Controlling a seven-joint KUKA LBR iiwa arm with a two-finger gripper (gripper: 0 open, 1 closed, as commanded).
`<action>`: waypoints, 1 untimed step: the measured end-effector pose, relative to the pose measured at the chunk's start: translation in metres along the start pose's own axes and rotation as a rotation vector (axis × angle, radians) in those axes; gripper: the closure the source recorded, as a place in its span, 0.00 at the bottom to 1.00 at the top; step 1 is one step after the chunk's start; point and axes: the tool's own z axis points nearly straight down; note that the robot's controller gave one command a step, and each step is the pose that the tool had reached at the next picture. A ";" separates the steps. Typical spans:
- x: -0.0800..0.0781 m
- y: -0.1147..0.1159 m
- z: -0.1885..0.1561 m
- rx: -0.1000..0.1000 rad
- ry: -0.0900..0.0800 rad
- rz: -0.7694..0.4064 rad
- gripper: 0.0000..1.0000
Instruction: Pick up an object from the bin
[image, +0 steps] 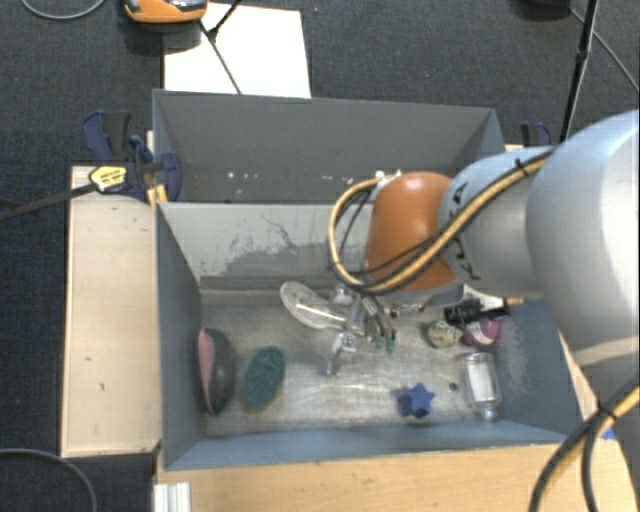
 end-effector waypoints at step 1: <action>-0.002 0.001 -0.002 0.000 -0.001 0.001 0.00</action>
Offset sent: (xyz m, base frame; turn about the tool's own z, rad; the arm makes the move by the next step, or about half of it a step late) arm 0.0000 0.0000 0.0000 0.0000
